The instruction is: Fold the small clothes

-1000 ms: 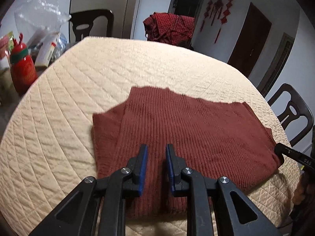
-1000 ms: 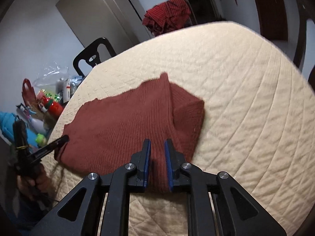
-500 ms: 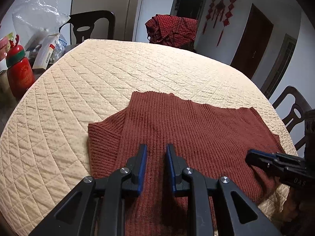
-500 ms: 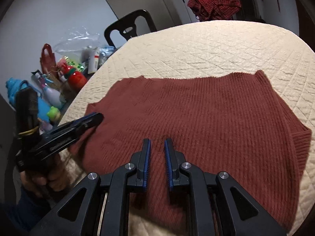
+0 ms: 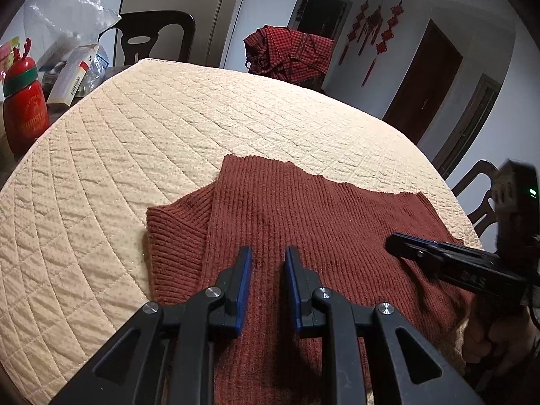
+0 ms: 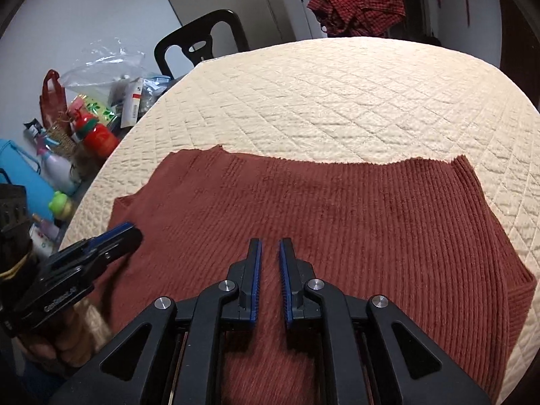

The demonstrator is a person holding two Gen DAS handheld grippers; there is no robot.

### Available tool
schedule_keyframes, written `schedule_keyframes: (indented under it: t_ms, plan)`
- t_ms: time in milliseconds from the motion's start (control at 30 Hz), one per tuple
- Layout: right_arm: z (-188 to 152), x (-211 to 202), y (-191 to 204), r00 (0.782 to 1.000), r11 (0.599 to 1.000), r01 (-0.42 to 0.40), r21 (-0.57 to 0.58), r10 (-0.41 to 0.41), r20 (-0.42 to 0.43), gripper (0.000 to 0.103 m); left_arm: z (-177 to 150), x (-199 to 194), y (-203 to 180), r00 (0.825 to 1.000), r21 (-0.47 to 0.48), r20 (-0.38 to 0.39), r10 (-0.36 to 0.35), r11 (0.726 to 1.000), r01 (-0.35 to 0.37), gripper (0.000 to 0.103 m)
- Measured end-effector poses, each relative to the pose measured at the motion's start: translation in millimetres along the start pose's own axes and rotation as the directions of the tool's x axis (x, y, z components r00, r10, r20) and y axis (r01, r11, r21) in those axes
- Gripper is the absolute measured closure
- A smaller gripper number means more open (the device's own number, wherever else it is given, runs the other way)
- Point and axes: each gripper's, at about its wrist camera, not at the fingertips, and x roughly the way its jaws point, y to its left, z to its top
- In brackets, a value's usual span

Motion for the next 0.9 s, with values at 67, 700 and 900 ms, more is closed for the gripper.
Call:
schedule_keyframes:
  t_ms: [67, 700, 900]
  plan:
    - [-10, -15, 9, 1.000, 0.999, 0.003, -0.038, -0.003, 0.020, 0.092, 0, 0, 2, 1.000, -0.007, 0.001, -0.009, 1.000, 0.009, 0.080]
    - [-62, -46, 31, 0.999, 0.994, -0.043, -0.103, 0.041, -0.015, 0.092, 10, -28, 38, 0.998, -0.052, 0.061, 0.028, 0.998, -0.025, 0.061]
    - [-50, -46, 27, 0.998, 0.995, -0.055, -0.088, 0.057, 0.022, 0.092, 10, -16, 55, 0.999, -0.101, 0.020, 0.026, 0.995, -0.024, 0.052]
